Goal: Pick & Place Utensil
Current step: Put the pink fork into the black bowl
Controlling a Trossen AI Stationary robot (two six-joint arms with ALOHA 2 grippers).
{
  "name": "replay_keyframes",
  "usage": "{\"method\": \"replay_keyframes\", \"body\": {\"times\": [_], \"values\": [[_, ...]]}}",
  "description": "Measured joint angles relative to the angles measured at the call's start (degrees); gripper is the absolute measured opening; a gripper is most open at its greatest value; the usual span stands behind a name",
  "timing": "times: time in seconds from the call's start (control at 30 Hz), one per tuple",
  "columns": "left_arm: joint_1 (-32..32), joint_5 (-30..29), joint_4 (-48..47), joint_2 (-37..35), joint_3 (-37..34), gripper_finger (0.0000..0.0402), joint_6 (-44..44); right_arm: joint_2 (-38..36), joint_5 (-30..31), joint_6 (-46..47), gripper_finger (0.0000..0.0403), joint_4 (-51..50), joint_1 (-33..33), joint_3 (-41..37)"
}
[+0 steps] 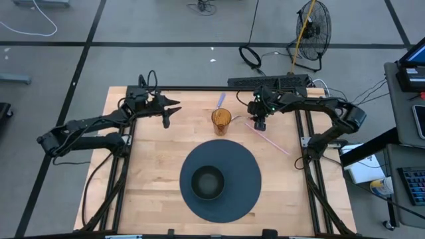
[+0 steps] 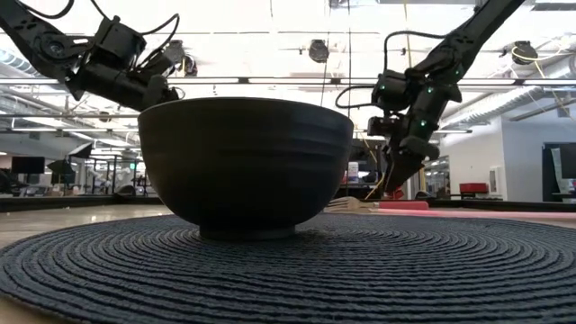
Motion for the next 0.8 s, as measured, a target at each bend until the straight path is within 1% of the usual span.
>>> {"method": "replay_keyframes", "body": {"times": [0.13,0.33,0.63,0.7,0.8], "values": [[0.03,1.36,0.8,0.0,0.0,0.0129,-0.61,0.58,-0.02,-0.42,0.013,-0.19,-1.73,-0.12],[-0.17,2.39,1.06,0.0,0.0,0.0129,-1.46,0.56,-0.11,-0.63,0.013,1.59,-4.0,-3.37],[-0.2,2.39,2.34,0.0,0.0,0.0129,-2.37,0.55,0.42,-0.45,0.013,7.19,-4.34,-7.36],[-0.2,2.37,2.34,0.0,0.0,0.0129,-2.75,0.55,1.52,-0.38,0.013,7.59,-4.55,-7.61],[-0.24,2.39,2.32,0.0,0.0,0.0129,-3.05,0.55,1.53,-0.35,0.013,7.99,-4.96,-7.61]]}}
